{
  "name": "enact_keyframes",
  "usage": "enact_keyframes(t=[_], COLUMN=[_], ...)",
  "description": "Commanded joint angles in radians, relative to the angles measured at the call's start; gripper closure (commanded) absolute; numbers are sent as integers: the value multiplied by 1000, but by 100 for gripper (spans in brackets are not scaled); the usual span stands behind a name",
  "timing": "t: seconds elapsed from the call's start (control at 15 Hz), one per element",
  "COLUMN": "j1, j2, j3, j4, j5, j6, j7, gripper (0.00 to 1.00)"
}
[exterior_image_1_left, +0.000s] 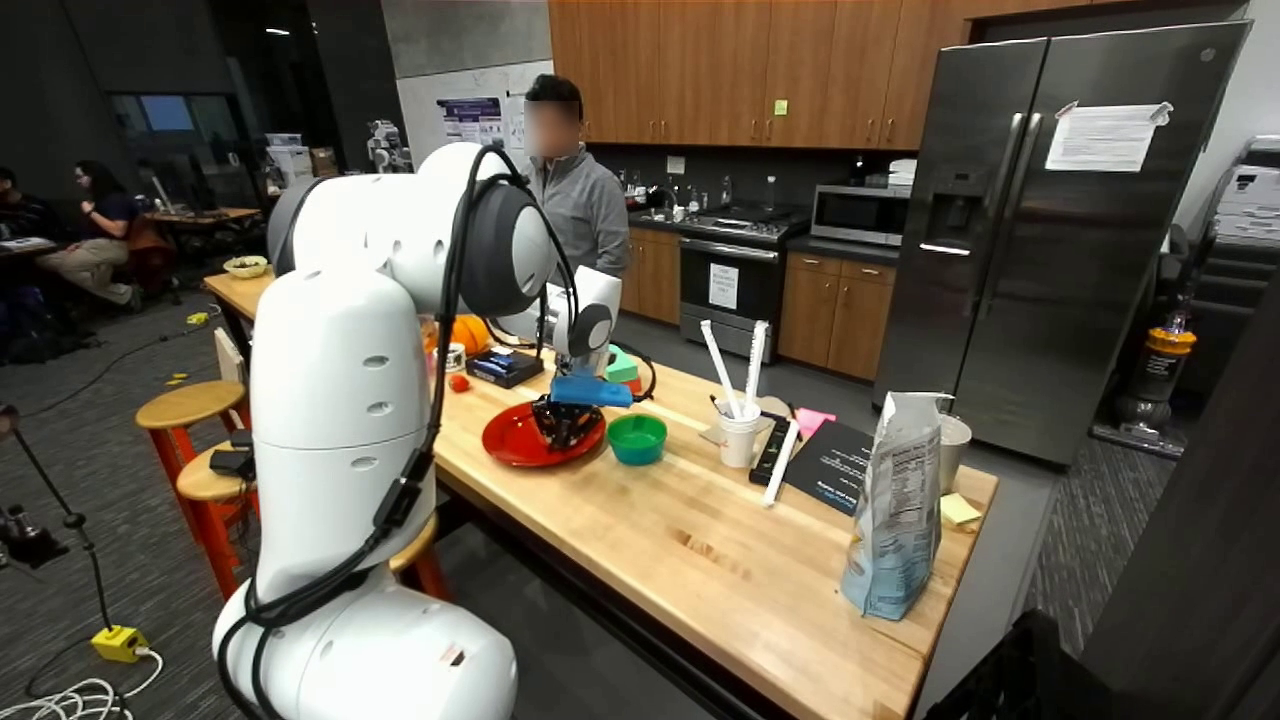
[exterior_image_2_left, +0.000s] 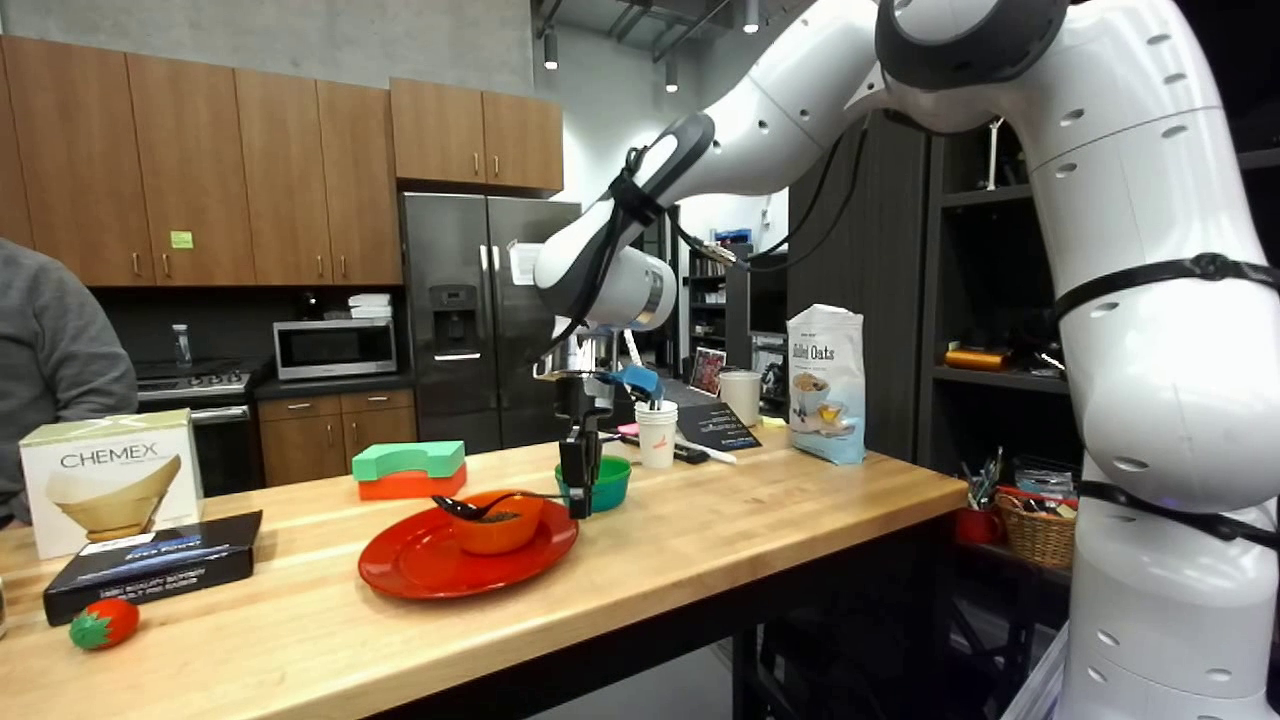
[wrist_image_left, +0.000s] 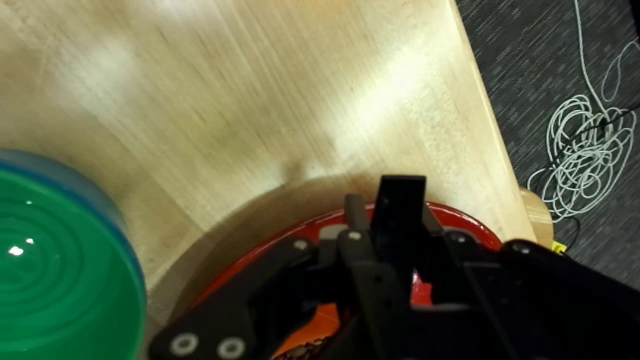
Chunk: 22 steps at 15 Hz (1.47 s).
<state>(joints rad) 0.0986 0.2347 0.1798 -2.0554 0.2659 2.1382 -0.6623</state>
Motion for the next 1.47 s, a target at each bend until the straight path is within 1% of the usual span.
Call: enact_keyframes(t=[0.0, 0.33, 0.73, 1.2, 1.4], j1=[2, 1, 19, 78, 106], j2=[-18, -22, -36, -45, -44], j3=[0, -1, -3, -2, -11], j4=[-7, -9, -5, 1, 13], j5=[-55, -100, -221, -449, -583], j6=[7, 15, 12, 9, -16], j7=[35, 52, 117, 298, 401], gripper=[94, 94, 94, 94, 94])
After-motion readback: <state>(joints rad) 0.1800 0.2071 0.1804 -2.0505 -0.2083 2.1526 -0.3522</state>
